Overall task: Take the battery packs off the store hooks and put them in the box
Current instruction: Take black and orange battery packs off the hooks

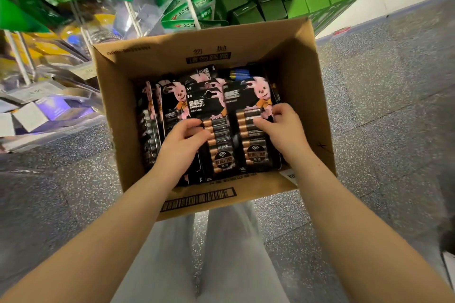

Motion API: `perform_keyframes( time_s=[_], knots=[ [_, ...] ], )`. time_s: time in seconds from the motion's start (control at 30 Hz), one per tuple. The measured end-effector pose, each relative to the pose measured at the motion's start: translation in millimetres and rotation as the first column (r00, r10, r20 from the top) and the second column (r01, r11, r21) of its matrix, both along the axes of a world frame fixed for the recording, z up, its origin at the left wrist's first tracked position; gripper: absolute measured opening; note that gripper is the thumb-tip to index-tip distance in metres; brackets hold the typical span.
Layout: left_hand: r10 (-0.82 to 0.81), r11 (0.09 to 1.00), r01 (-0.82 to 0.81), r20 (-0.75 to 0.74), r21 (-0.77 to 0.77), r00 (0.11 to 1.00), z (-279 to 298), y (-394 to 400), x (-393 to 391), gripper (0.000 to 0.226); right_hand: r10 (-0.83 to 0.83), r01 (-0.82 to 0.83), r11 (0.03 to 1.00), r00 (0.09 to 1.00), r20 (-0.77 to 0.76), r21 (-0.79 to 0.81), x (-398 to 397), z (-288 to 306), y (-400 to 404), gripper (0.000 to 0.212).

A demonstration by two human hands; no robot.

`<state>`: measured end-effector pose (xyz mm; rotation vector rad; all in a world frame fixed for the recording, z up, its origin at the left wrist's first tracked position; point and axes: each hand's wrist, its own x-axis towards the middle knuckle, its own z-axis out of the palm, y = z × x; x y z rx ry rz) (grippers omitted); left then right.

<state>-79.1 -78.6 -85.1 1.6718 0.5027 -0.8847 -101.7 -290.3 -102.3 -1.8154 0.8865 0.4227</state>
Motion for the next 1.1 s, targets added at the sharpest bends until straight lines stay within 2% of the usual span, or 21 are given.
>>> perform_keyframes(
  time_s=[0.1,0.2,0.27,0.33,0.4,0.47,0.53,0.6,0.67,0.8,0.87,0.93,1.1],
  knots=[
    [0.021,1.0,-0.021,0.037,-0.022,0.999,3.6,4.1,4.2,0.034,-0.093,0.089,0.995,0.99,0.106,0.043,-0.9,13.8,2.0,0.025],
    [0.026,0.997,-0.021,0.07,-0.075,0.997,10.4,6.6,7.9,0.047,-0.168,0.139,0.973,0.974,0.151,0.186,3.3,27.9,11.3,0.021],
    [0.013,0.991,-0.006,0.052,-0.134,0.999,13.8,8.3,8.7,0.045,-0.183,0.132,0.937,0.974,0.134,0.322,8.0,34.7,26.2,0.021],
    [0.023,0.98,-0.021,0.008,-0.196,1.0,15.8,10.0,7.2,0.033,-0.119,0.084,0.922,0.99,0.07,0.379,12.0,35.1,45.4,0.023],
    [0.07,0.985,-0.067,0.011,-0.161,0.997,14.1,13.4,4.7,0.031,-0.064,0.044,0.896,0.998,0.029,0.442,15.1,33.8,64.7,0.018],
    [0.103,0.993,-0.096,0.094,-0.069,0.99,12.4,20.0,3.8,0.03,-0.078,0.062,0.867,0.997,0.012,0.494,16.8,29.6,76.2,0.007],
    [0.153,0.988,-0.154,0.129,-0.003,0.98,10.6,28.0,4.4,0.028,-0.141,0.133,0.887,0.99,-0.014,0.442,18.4,25.2,76.1,0.009],
    [0.25,0.967,-0.254,0.113,0.018,0.962,7.7,37.4,4.9,0.025,-0.23,0.225,0.93,0.973,-0.015,0.292,17.8,19.0,67.4,0.012],
    [0.299,0.953,-0.302,0.099,0.022,0.949,4.2,43.6,5.2,0.023,-0.252,0.249,0.956,0.968,0.001,0.156,14.1,10.3,57.6,0.019],
    [0.318,0.947,-0.32,0.068,0.017,0.946,-3.1,45.1,1.2,0.024,-0.05,0.053,0.998,0.995,-0.091,0.031,11.3,-4.2,53.0,0.051],
    [0.339,0.941,-0.34,0.051,0.0,0.939,-6.0,45.2,-1.4,0.024,0.071,-0.077,0.996,0.99,-0.125,-0.046,12.9,-8.4,55.8,0.048],
    [0.363,0.932,-0.362,0.049,-0.017,0.931,-7.1,47.0,-1.9,0.023,0.106,-0.118,0.989,0.984,-0.141,-0.083,15.0,-9.9,58.4,0.038],
    [0.362,0.932,-0.36,0.04,-0.05,0.931,-8.1,48.1,-1.0,0.024,0.14,-0.141,0.99,0.984,-0.114,-0.001,12.2,-5.5,54.2,0.031]
  ],
)
